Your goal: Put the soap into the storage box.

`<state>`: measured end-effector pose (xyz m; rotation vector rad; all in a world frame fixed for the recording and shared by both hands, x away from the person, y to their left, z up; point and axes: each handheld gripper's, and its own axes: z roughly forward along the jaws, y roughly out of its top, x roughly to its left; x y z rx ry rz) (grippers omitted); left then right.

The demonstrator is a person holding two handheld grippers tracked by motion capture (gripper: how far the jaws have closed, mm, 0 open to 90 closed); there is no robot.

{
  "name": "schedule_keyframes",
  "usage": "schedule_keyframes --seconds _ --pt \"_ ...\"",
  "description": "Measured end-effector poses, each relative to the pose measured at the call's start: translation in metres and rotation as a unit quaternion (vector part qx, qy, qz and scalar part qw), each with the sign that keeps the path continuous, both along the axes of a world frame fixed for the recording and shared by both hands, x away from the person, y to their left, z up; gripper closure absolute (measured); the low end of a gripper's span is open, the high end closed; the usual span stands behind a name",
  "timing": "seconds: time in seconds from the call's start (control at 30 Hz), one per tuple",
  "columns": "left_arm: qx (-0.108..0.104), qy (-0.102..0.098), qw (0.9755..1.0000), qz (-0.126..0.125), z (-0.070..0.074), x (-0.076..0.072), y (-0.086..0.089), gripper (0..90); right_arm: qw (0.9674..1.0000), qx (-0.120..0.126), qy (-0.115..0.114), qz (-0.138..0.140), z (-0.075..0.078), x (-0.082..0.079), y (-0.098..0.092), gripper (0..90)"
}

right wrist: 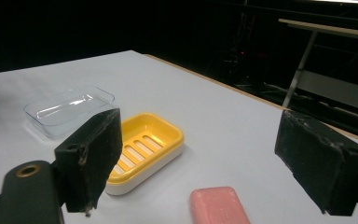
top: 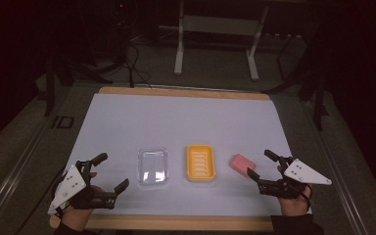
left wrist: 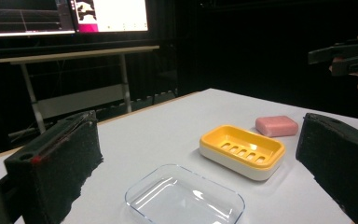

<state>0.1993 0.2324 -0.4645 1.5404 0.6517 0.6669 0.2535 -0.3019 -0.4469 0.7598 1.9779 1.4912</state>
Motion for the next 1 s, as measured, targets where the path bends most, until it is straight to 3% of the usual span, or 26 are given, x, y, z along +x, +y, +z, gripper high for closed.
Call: schedule_keyframes --seconds 0.47,0.67,0.77,0.87,0.93,1.0 --pt "0.007 0.005 0.9999 -0.006 -0.002 0.001 -0.001 0.2 0.9994 -0.008 0.015 0.029 -0.004 0.008 0.001 13.6" --pt "0.009 0.006 0.9999 -0.007 -0.002 0.0 -0.002 0.2 0.9987 -0.017 0.011 0.046 -0.001 0.01 0.0 13.6" --pt "0.014 0.005 0.9999 -0.007 -0.002 -0.001 -0.002 0.2 0.9989 -0.034 0.019 0.028 -0.001 0.012 -0.004 13.5" --pt "0.021 0.008 0.9997 -0.004 -0.003 -0.001 -0.004 0.2 0.9987 -0.035 0.035 0.013 -0.002 0.015 -0.012 13.9" --pt "0.03 0.011 0.9995 -0.003 -0.004 0.0 -0.005 0.2 0.9968 -0.045 0.063 -0.022 -0.004 0.019 -0.017 14.4" --pt "0.034 0.012 0.9993 -0.004 -0.004 -0.001 -0.005 0.2 0.992 -0.052 0.103 -0.052 -0.008 0.026 -0.021 14.5"
